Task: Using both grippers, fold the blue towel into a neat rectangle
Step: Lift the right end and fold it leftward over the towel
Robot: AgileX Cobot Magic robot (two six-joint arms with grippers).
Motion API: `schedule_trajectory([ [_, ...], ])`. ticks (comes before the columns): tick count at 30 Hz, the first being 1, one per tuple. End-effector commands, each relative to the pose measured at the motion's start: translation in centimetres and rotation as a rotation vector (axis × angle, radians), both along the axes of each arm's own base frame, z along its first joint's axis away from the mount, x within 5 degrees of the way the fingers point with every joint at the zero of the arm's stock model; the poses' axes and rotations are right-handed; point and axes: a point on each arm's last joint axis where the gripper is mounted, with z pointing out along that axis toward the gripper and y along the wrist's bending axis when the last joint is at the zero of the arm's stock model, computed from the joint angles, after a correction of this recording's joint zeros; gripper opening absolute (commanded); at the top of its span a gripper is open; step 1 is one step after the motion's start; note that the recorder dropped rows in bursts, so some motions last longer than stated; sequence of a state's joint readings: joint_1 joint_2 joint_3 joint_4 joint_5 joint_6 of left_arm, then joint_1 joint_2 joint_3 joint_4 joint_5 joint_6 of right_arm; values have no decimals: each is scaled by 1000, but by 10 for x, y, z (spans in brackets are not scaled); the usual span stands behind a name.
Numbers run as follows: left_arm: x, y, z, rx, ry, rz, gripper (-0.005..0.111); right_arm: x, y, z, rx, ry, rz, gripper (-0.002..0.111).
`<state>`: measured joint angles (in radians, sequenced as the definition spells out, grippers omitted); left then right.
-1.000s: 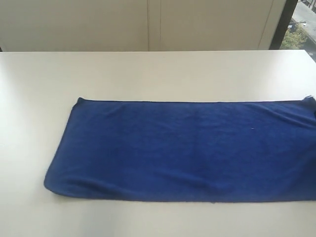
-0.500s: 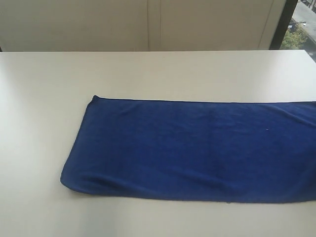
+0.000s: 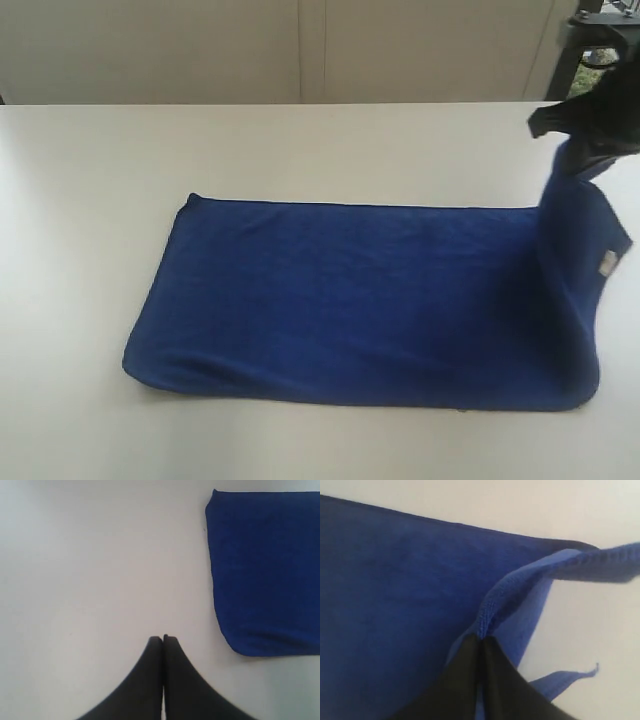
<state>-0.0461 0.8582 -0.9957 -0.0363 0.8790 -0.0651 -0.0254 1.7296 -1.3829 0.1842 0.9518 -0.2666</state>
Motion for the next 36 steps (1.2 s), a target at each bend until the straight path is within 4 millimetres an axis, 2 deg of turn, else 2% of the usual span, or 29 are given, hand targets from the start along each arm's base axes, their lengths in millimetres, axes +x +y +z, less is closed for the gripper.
schedule_trajectory([
  [1, -3, 0, -2, -4, 5, 1, 0, -5, 50, 13, 21, -7, 99, 0],
  [7, -3, 0, -2, -4, 5, 1, 0, -14, 121, 32, 53, -61, 245, 0],
  [14, -3, 0, -2, -4, 5, 1, 0, -19, 186, 56, 99, -138, 378, 0],
  [19, -3, 0, -2, -4, 5, 1, 0, -20, 230, 63, 120, -161, 474, 0],
  [24, -3, 0, -2, -4, 5, 1, 0, -21, 271, 59, 145, -151, 554, 0],
  [27, -3, 0, -2, -4, 5, 1, 0, -22, 298, 49, 150, -145, 602, 0],
  [30, -3, 0, -2, -4, 5, 1, 0, -20, 324, 29, 155, -146, 636, 0],
  [36, -3, 0, -2, -4, 5, 1, 0, -14, 374, -39, 249, -123, 631, 0],
])
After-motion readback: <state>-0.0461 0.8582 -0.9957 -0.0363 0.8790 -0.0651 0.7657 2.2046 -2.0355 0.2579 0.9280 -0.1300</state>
